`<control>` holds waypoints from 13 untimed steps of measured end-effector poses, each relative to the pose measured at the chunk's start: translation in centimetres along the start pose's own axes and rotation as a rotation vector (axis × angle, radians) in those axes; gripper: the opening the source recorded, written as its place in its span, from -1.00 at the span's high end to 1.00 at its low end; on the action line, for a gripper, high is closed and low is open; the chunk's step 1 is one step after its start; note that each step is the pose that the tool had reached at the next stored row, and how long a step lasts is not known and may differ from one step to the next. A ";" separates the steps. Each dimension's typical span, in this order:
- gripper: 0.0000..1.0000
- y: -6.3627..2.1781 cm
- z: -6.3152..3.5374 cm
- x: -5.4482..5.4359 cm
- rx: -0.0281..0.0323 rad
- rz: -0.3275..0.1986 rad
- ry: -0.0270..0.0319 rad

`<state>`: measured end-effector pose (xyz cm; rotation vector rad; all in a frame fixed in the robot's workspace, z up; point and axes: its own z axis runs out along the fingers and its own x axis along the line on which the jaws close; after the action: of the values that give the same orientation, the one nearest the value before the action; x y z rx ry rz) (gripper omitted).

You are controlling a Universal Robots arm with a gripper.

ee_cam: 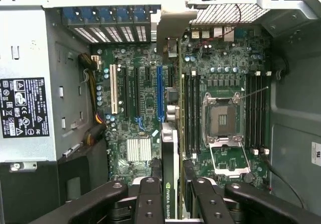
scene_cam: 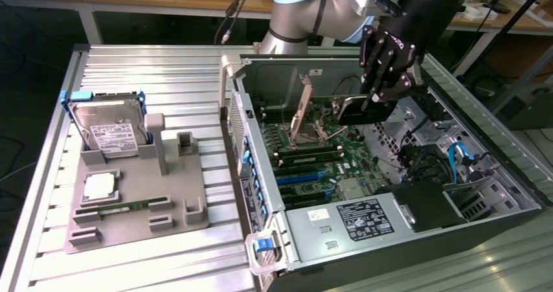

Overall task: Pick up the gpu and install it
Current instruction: 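Pick up the gpu and move the gpu toward the slot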

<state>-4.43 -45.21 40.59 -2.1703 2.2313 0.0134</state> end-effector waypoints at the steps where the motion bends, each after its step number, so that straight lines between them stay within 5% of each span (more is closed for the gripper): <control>1: 0.47 -0.03 0.11 0.0 0.0009 0.000 0.0000; 13: 0.47 -1.05 1.94 0.0 0.0048 0.000 -0.0001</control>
<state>-3.36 -45.21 38.66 -2.1679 2.2288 0.0082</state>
